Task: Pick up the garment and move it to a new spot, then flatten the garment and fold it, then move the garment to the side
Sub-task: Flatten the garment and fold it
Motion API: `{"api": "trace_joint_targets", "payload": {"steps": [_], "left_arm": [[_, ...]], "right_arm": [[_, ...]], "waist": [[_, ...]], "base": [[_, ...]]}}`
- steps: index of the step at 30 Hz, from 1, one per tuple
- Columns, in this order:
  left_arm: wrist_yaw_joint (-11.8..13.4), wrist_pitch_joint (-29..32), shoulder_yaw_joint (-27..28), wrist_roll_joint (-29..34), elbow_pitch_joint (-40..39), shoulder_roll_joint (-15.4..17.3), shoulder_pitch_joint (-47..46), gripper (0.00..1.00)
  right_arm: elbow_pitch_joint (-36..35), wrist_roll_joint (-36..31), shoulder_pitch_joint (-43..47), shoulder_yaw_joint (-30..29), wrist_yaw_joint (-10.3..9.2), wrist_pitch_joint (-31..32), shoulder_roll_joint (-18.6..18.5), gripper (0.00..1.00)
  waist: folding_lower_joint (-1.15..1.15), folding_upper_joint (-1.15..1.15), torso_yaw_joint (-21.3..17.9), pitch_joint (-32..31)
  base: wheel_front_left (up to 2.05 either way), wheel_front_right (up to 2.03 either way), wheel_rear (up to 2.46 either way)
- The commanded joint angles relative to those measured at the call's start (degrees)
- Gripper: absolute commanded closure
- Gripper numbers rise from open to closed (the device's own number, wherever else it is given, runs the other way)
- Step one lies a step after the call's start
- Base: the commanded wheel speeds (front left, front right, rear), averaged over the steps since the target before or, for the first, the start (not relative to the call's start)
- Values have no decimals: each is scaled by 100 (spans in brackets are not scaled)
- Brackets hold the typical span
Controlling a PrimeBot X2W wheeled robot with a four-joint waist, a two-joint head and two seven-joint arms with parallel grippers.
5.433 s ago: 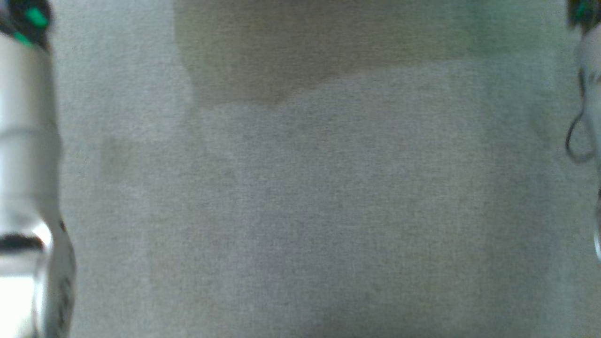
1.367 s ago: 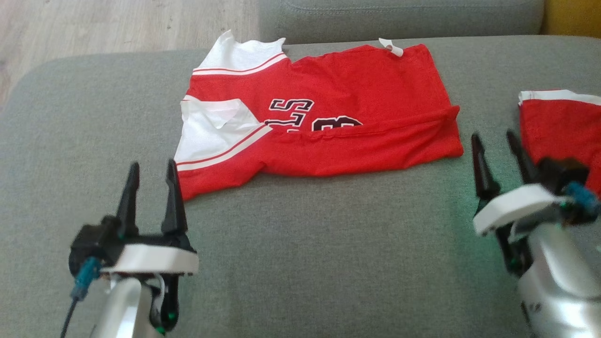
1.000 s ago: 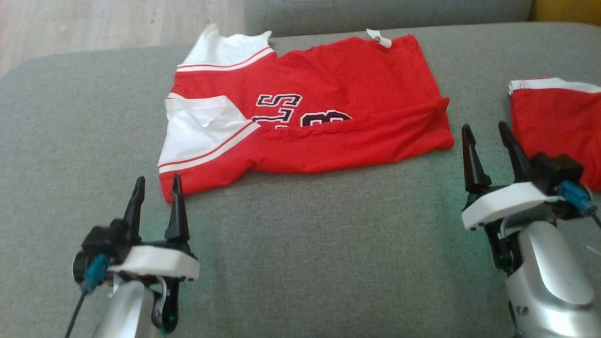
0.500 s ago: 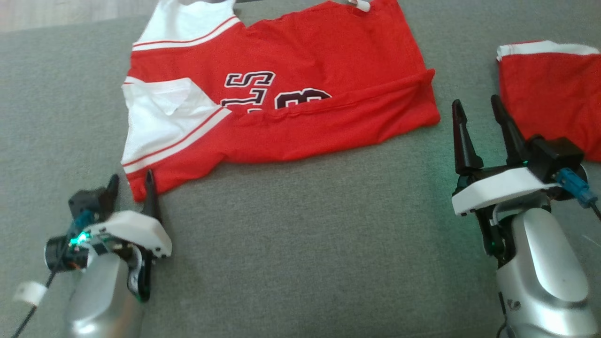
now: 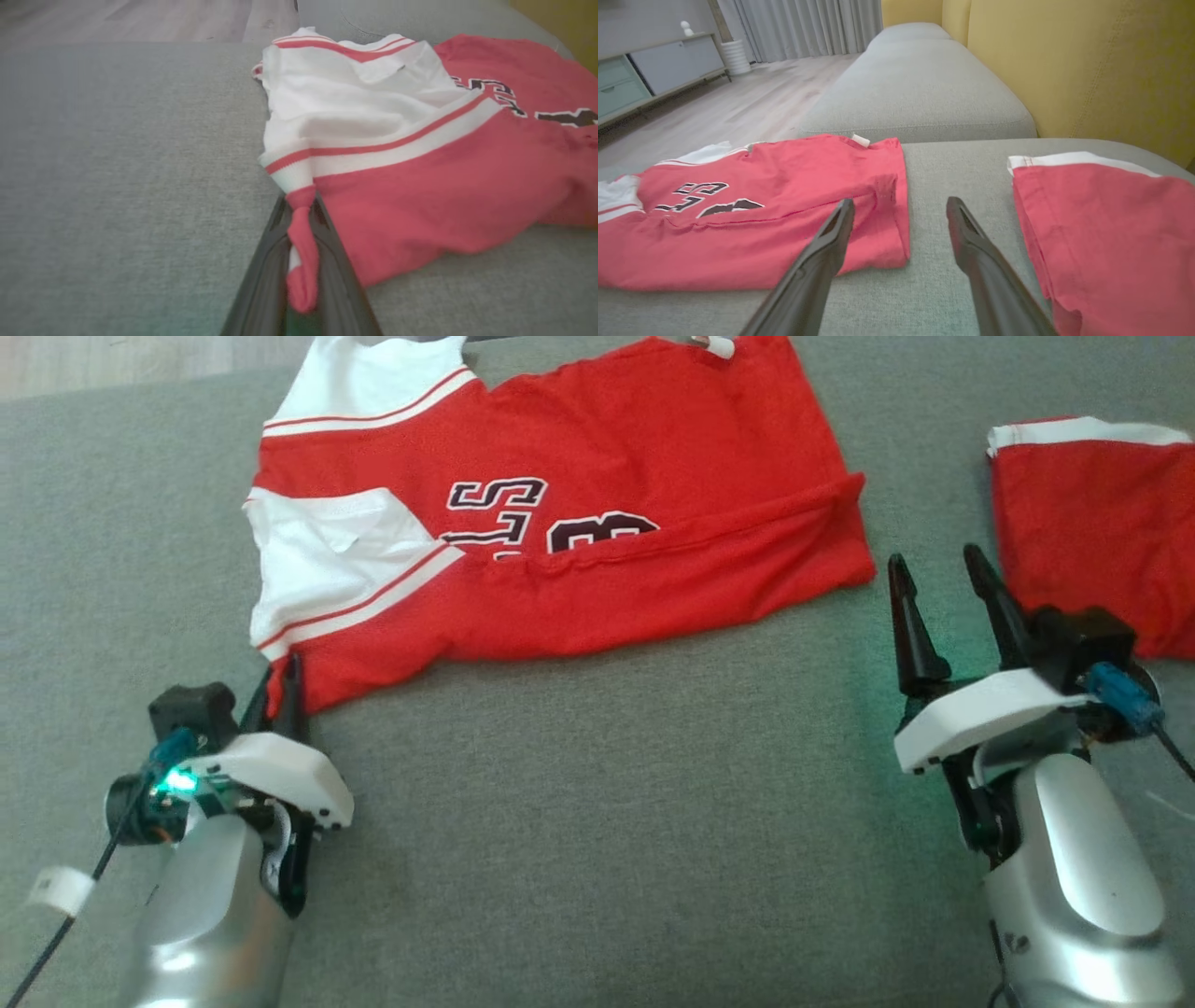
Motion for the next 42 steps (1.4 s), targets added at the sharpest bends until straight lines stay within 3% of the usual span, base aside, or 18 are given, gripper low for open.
{"api": "trace_joint_targets", "payload": {"steps": [1, 8, 14, 24, 26, 33, 42], "left_arm": [[64, -163, 170, -29, -157, 192, -74, 100], [17, -762, 69, 94, -962, 188, -227, 100], [-71, -824, -198, 242, -1481, 141, -203, 100], [-112, -832, -397, 271, -1750, 126, -99, 100], [-104, -821, -399, 258, -1736, 150, -64, 100], [-31, -742, -347, 179, -1625, 263, 130, 100], [62, -650, -255, 6, -1622, 403, 724, 100]], "right_arm": [[-114, -63, -129, 45, -4, 66, 73, 0], [604, -169, -561, -262, -4, 596, 89, 0], [1534, 213, -1134, -393, -4, 730, 91, 0], [3099, -30, -1813, -488, -4, 684, 92, 0], [3341, -35, -1905, -441, -4, 609, 92, 100], [3638, -299, -1997, -177, -4, -96, 92, 100], [3379, -345, -1505, 94, -4, -727, 93, 100]], "waist": [[-1, 0, 50, -13], [-1, 0, 293, 26], [-1, 0, 485, 119], [-1, 0, 665, 174], [-1, 0, 675, 153], [-1, 0, 540, -20], [-1, 0, 194, -528]], "base": [[0, 0, 0], [0, 0, 0], [0, 0, 0], [0, 0, 0], [0, 0, 0], [0, 0, 0], [0, 0, 0]]}}
